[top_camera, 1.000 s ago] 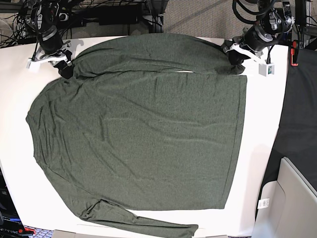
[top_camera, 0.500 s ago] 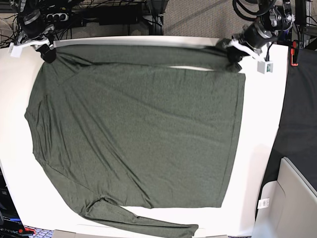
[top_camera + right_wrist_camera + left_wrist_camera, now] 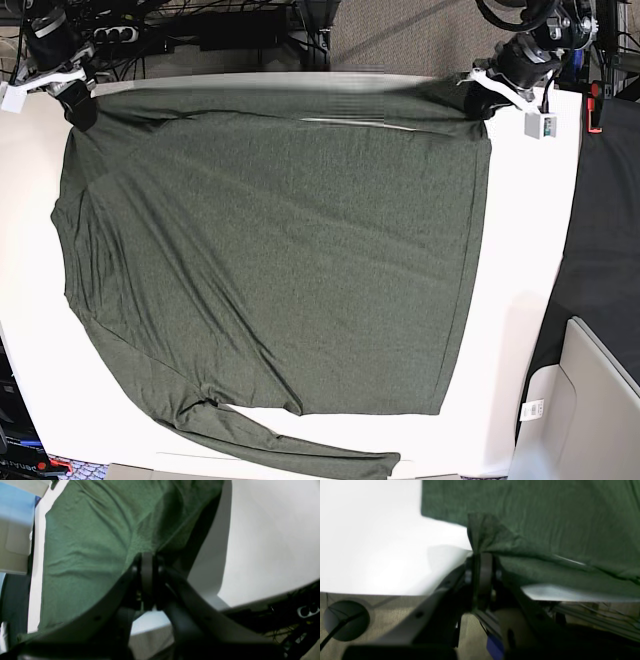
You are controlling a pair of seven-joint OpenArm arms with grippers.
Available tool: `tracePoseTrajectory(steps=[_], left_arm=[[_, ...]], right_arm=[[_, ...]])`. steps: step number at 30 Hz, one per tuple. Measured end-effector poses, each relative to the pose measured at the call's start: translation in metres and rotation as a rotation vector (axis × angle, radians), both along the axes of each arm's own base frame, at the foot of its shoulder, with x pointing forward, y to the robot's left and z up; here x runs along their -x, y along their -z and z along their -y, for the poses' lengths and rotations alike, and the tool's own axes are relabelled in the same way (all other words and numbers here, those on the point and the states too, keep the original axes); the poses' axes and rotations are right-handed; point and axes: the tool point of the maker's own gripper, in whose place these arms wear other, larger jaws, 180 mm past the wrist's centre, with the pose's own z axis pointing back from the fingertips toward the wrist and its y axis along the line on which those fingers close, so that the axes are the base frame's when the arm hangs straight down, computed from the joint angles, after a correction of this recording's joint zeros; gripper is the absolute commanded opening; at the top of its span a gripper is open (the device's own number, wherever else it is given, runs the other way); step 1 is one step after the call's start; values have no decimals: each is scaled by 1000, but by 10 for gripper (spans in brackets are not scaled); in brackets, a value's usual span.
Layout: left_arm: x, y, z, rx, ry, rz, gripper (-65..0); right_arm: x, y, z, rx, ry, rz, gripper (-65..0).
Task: Fold the T-shirt properly
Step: 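Pull the gripped shirt edge toward the robot with both grippers, then release and regrasp the shirt edge with the left gripper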
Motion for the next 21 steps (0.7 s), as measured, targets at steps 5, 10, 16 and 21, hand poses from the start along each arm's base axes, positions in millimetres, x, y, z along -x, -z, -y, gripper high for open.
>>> tracePoseTrajectory(steps=[5,10,16,21], left_arm=[[-39,-22,2,6,9,114,-650],[-58,-31,3,5,16,153,-650],[-78,-32,1,23,3,182,-650],[-92,-28,-4,39,-19,190,-650]], right_arm=[[-24,-12,5,52,-15,56,-644],[-48,-15,9,69,-7,100,-644],[-66,13,23,-7,41,76,-644],[-86,27,13,-66,28,71,-644]])
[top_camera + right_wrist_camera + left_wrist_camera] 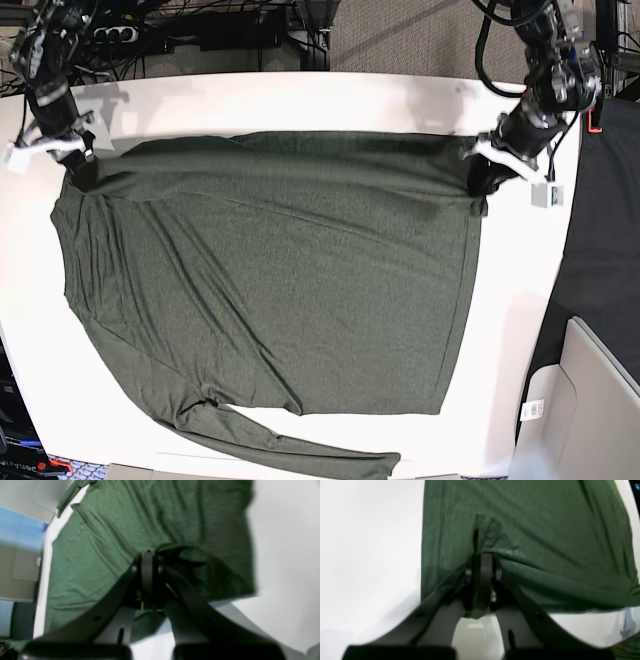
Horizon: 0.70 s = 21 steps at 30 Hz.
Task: Fold the T-shirt properly
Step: 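Release and regrasp the shirt edge with the left gripper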
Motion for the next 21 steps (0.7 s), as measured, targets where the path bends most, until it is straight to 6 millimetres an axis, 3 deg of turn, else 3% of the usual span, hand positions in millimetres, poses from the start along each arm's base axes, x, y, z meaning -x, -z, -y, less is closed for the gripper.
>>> tracePoseTrajectory(steps=[9,17,21], left_arm=[[-7,26,5,45,2,-62,-645],[3,36,8,47,26,-137,-514],[10,41,8,45,42,-178,-479]], right_arm=[[-7,3,-9,-3,-15,-1,-644],[-5,3,-7,-4,-8,-3,-644],[-5,3,-7,-4,-8,-3,-644]])
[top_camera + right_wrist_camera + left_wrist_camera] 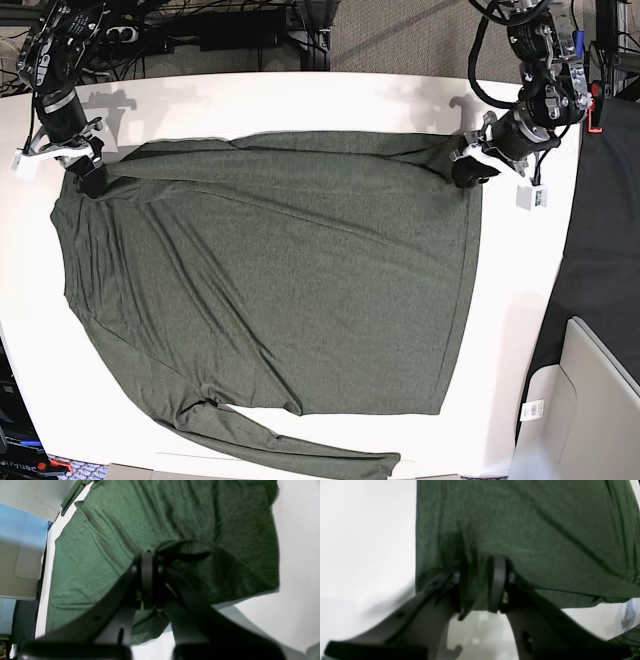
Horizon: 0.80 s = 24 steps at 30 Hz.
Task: Fold the T-shirt properly
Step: 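Release and regrasp the shirt edge with the left gripper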
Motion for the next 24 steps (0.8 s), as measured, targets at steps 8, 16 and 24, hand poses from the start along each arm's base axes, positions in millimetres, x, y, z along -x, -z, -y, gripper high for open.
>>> tracePoseTrajectory(steps=[8,16,24], left_arm=[[11,-4,-6,-10,-5,-22,-398],[59,9,-28,23,-140,-142,-363],[62,13,-13,85,-168,-151,-267]], right_arm=[[0,0,0,0,0,-1,-644],[4,3,0,-2,0,-12,-644],[2,2,0,-3,0,-5,-644]])
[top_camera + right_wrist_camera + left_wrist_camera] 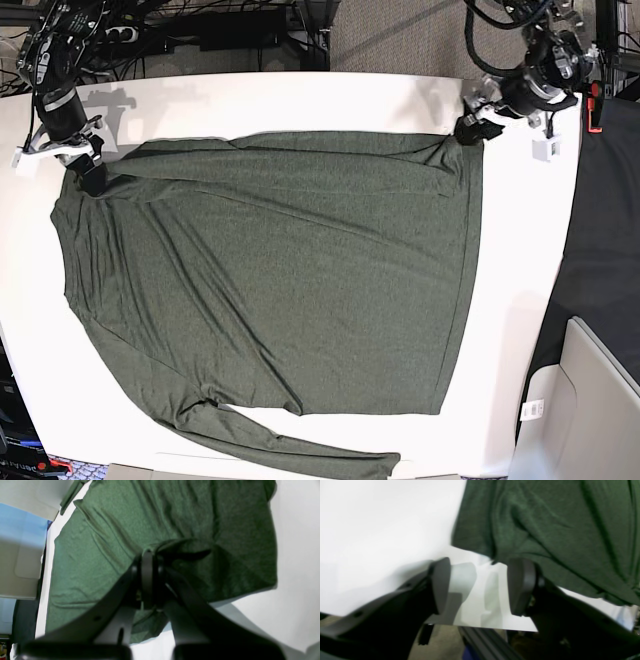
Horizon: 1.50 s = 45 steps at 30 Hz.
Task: Fold the T-shirt properly
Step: 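Release and regrasp the shirt edge with the left gripper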
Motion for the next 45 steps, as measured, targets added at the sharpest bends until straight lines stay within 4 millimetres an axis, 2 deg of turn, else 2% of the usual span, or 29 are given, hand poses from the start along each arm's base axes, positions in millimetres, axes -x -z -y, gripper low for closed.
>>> tracePoseTrajectory(steps=[4,7,12,19,24,27,31,35,36,40,45], left_arm=[[2,12,3,30,-10,-30,-267],[-5,18,4,66,-26,-17,-267],[-12,16,5,78,-27,-3,-267],[-24,17,19,120,-44,16,-267],[-42,22,28,199,-58,36,-271],[-47,23,29,217,-61,45,-316],[-48,23,32,161,33,87,-443],[-40,26,36,123,125,93,-633],[-38,28,35,123,119,83,-650],[-36,27,28,106,122,78,-649],[-18,15,21,34,153,65,-650]], right_arm=[[0,0,0,0,0,-1,-644],[0,-1,0,-7,0,4,-644],[0,-1,-1,-16,2,8,-644],[0,-1,-1,-18,2,9,-644],[0,-1,-1,-19,3,9,-644],[1,-2,0,-19,2,10,-644],[5,1,1,-13,1,-4,-644],[5,1,1,-13,0,-5,-644],[5,1,1,-13,0,-5,-644],[5,1,1,-13,0,-5,-644],[8,1,1,-8,-3,-11,-645]])
